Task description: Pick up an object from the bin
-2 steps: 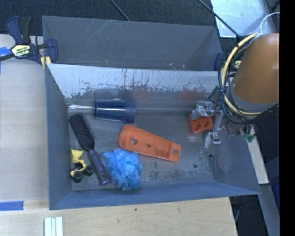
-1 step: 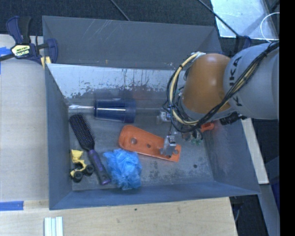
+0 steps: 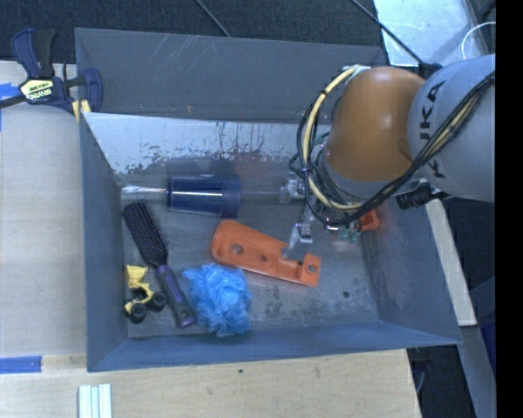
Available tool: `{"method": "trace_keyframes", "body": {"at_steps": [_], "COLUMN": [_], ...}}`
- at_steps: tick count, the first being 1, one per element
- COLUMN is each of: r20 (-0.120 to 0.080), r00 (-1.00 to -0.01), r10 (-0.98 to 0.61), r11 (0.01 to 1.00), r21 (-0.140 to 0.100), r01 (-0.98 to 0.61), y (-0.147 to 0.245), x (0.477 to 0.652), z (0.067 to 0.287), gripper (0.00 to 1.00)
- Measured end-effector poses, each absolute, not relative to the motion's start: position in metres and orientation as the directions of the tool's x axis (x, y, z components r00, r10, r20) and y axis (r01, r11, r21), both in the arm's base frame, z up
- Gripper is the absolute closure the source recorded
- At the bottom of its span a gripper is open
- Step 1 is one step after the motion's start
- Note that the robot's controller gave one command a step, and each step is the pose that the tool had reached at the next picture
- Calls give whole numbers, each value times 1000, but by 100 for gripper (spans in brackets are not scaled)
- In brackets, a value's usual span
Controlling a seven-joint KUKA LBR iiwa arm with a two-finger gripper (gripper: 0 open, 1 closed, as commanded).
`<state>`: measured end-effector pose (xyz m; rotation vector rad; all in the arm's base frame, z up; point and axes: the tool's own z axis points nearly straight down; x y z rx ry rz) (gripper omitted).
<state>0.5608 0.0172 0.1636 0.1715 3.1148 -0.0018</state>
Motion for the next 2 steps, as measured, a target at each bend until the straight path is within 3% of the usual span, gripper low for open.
{"method": "trace_keyframes", "body": {"at_steps": [1,2], "r20": [0,-24], "r00": [-874,-947], "r10": [486,321], "r11": [874,947], "r21": [1,6], "r01": [486,321], "y": [48,33], "x": [521,538], "z": [98,71], "gripper": [0,0]}}
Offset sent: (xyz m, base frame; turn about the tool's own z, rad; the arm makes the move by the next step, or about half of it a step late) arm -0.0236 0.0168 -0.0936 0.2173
